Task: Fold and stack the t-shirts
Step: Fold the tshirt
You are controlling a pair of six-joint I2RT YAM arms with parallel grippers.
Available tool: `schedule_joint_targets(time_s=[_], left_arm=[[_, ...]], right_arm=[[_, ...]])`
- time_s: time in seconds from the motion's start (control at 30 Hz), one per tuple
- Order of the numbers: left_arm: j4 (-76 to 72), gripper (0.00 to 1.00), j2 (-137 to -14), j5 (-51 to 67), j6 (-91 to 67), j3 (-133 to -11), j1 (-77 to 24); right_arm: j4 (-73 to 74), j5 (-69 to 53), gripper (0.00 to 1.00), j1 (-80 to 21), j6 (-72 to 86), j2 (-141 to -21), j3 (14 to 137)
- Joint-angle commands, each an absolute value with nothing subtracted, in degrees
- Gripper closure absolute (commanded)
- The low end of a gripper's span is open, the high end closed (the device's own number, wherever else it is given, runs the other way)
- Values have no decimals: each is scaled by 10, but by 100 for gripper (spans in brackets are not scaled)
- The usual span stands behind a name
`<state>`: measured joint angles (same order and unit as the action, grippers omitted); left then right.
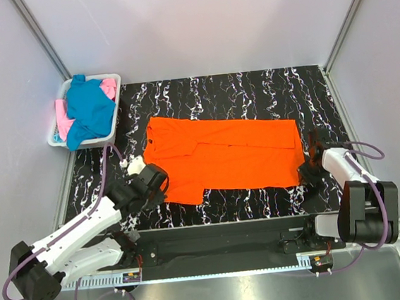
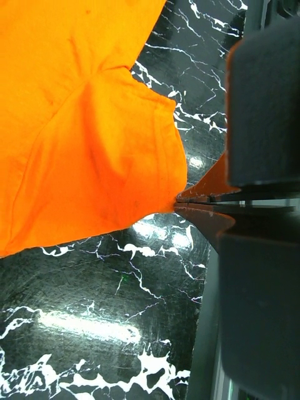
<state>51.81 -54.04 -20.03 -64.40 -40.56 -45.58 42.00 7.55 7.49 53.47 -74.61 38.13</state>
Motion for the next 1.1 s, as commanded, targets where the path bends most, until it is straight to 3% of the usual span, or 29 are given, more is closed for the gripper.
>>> schedule_joint_targets(time_s=[0.0,0.5,1.07], left_arm=[[526,100,-531,-233,-633,-443,-453],[543,100,-564,-316,-613,-541,-440],[451,100,-846,-276,-511,-760,-278]], right_arm=[[445,94,100,78,525,-708,400],[477,60,100,78,484,-664,478],[388,20,100,78,442,-867,614]])
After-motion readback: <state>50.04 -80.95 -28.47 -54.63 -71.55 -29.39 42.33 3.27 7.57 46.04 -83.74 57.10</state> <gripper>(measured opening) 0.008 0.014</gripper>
